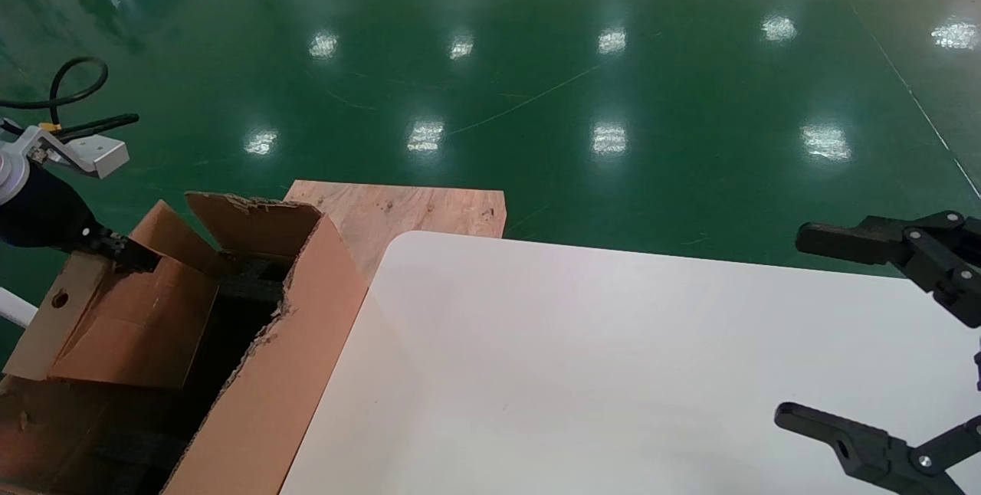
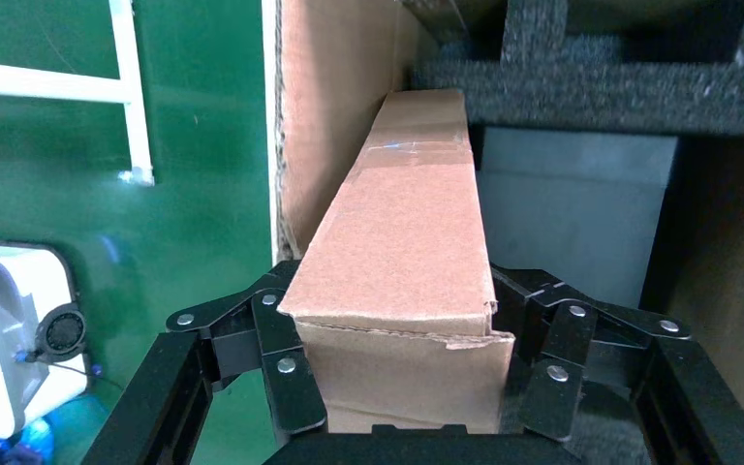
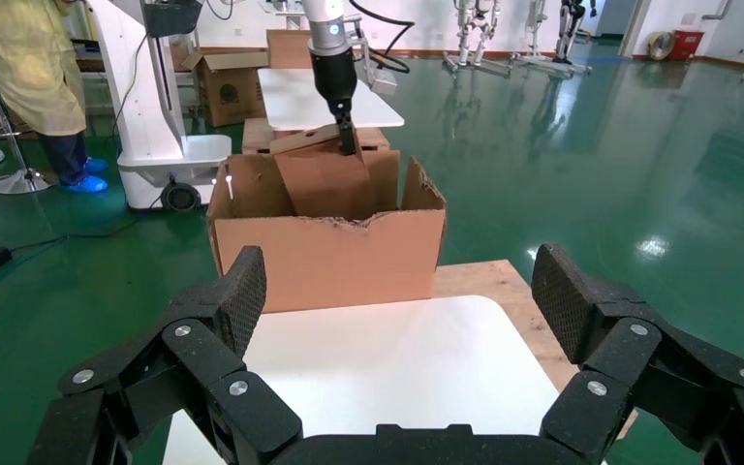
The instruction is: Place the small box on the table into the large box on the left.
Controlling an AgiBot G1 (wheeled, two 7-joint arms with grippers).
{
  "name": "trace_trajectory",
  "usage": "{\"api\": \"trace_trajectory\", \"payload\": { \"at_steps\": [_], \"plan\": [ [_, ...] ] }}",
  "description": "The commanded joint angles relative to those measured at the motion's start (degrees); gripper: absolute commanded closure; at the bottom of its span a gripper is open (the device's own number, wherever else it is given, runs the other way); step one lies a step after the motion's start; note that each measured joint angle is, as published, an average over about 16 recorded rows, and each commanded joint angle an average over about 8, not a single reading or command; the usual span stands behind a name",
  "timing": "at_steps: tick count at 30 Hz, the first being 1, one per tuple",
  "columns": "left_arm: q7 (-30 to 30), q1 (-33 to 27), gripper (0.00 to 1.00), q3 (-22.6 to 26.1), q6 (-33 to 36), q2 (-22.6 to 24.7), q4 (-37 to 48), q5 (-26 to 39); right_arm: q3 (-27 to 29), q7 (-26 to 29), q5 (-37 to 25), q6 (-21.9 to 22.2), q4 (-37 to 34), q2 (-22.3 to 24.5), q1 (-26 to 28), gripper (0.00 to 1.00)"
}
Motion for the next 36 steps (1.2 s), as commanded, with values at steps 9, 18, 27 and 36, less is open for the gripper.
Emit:
{"api": "trace_trajectory", "payload": {
  "at_steps": [9,18,27,36],
  "plan": [
    [1.5,0.2,1.0,0.2,2.0,-0.7,-0.2,0.2,0.0,0.0,0.0,0.0,0.0,0.0,0.0,0.0],
    [1.0,1.4,1.0,0.2,2.6,-1.4,0.5,0.3,-0.1,0.0,0.0,0.0,0.0,0.0,0.0,0.0],
    [0.2,3.3,1.0,0.3,1.9,-1.6,0.6,0.5,-0.1,0.0,0.1,0.0,0.0,0.0,0.0,0.0],
    [-0.6,4.1,1.0,0.4,1.4,-1.6,0.5,0.5,-0.1,-0.1,0.1,0.0,0.0,0.0,0.0,0.0]
  ]
}}
